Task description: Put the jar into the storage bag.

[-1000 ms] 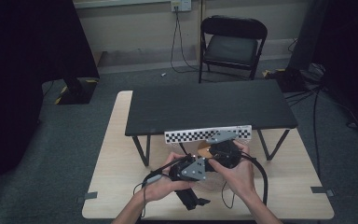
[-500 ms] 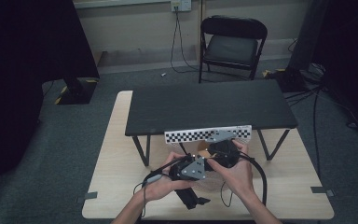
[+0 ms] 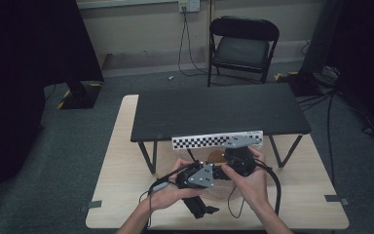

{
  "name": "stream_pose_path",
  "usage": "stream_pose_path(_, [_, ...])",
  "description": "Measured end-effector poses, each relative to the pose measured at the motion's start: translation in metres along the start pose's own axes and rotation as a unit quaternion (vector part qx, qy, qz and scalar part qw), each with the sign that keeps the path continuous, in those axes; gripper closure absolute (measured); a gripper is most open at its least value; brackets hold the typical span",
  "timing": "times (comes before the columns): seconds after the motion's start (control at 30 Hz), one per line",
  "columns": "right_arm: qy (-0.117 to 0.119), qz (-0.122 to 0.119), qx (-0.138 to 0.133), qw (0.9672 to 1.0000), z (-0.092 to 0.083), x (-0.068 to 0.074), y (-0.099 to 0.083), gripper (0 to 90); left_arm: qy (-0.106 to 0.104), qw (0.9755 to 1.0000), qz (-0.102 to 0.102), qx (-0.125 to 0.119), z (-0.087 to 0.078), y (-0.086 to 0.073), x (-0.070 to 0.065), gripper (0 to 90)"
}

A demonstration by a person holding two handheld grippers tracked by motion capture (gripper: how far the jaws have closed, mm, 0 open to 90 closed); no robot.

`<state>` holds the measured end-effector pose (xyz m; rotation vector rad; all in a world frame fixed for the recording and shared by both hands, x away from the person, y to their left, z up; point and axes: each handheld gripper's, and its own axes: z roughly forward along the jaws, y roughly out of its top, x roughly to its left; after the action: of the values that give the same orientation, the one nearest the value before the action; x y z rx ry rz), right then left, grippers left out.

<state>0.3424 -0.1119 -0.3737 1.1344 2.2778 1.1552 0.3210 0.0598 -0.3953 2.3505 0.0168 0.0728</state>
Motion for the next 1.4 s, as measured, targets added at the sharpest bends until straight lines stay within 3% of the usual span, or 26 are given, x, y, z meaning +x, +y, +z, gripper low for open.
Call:
stream_pose_path(0.27, [0.031,0.021,-0.044,0.9983,-0.014,-0.007,-0.002,8.9,-0.001,1.0,-0.002,-0.001,0.0,-0.001,0.002,0.6])
stream_pose_path(0.37, [0.032,0.019,-0.052,0.998,-0.015,-0.008,-0.004,8.6,0.003,1.0,-0.004,-0.001,0.0,-0.001,0.004,1.3])
stream_pose_path(0.9, [0.04,0.022,-0.072,0.9964,-0.021,-0.011,-0.013,7.3,0.036,0.9992,-0.012,-0.015,-0.004,-0.002,0.006,3.9])
stream_pose_path(1.1, [0.048,0.022,-0.085,0.995,-0.028,-0.013,-0.013,7.2,0.062,0.9971,-0.023,-0.037,-0.012,-0.001,0.007,3.6])
stream_pose_path(1.4, [0.056,0.033,-0.094,0.9934,-0.039,-0.018,-0.023,7.1,0.075,0.9953,-0.028,-0.055,-0.023,-0.002,0.007,3.0])
